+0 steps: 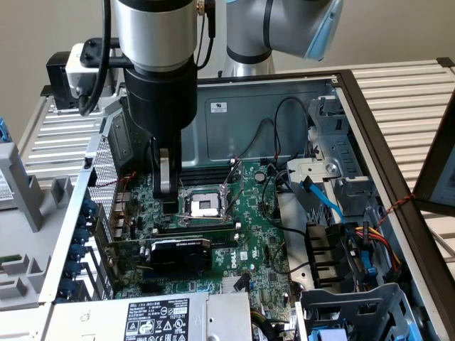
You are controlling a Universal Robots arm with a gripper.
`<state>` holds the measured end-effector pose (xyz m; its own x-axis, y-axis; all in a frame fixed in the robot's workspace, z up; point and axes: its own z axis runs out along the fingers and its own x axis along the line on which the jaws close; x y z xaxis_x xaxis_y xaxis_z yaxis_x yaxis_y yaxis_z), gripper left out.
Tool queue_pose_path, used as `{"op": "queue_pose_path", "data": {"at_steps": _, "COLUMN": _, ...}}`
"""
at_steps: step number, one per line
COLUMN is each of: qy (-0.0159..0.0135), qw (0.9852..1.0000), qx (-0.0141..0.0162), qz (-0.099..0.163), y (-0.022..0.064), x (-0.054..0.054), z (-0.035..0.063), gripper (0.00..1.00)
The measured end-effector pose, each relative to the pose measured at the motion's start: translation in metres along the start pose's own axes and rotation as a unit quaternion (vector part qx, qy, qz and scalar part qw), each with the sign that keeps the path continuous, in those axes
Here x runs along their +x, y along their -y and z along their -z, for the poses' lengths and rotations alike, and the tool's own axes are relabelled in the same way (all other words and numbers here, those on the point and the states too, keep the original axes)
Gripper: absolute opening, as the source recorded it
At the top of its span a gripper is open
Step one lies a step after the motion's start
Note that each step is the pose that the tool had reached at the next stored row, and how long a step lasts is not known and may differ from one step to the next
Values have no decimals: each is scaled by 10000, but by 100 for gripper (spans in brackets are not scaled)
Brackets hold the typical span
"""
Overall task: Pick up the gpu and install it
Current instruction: 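Press down on the gpu until it lock into place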
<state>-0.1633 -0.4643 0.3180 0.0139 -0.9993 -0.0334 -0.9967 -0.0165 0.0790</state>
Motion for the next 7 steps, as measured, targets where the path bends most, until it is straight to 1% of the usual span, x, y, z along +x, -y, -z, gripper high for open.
{"op": "queue_pose_path", "data": {"at_steps": 7, "qy": 9, "qw": 10000, "qx": 0, "qz": 2, "y": 1, "x": 1, "z": 0, "gripper": 11}}
